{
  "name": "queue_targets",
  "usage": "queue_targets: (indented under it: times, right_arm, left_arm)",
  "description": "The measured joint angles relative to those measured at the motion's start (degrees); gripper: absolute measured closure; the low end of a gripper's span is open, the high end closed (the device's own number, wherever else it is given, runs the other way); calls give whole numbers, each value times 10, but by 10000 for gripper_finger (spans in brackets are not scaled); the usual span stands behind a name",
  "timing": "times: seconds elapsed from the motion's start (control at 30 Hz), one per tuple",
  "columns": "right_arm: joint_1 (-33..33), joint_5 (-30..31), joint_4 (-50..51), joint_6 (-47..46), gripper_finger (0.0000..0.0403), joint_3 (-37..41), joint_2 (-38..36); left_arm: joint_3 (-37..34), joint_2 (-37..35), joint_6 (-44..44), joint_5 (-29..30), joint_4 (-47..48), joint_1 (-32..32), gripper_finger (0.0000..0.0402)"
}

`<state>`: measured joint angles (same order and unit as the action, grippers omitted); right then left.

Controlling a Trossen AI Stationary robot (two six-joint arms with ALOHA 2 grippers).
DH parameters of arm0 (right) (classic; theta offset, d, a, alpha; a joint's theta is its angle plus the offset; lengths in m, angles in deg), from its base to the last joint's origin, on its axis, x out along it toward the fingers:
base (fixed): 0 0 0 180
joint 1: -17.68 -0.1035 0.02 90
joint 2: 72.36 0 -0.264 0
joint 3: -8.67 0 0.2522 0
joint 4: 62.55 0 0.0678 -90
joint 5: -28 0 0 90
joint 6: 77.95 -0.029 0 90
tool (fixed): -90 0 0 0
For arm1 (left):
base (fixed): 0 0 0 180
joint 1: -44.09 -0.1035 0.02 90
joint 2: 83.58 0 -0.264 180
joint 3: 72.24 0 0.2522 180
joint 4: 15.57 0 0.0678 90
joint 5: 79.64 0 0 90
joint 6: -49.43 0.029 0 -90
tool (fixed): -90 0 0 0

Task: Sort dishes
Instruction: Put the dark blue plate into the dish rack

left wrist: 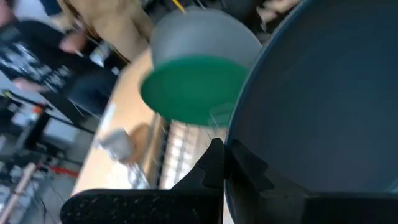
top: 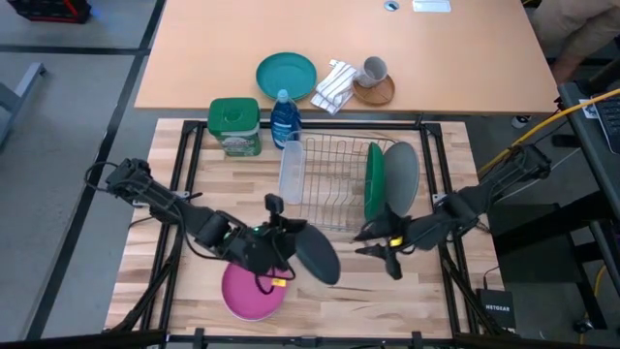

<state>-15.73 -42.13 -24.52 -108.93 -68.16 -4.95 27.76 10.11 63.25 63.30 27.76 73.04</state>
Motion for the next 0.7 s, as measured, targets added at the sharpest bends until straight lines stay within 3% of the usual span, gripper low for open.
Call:
queue_targets:
  times: [0.13, 0.2, 0.47, 0.7]
  right_arm:
    - [0, 0, 5, 15, 256, 0, -41]
    - [0, 0, 10, 30, 256, 0, -62]
    - [0, 0, 21, 82, 256, 0, -132]
    - [0, 0, 74, 90, 256, 0, -170]
  left_arm:
    - [0, 0, 86, -7, -96, -12, 401]
    - [0, 0, 115, -43, -137, -19, 401]
    - [0, 0, 151, -335, -270, -69, 401]
    - [0, 0, 131, -589, -344, -153, 401]
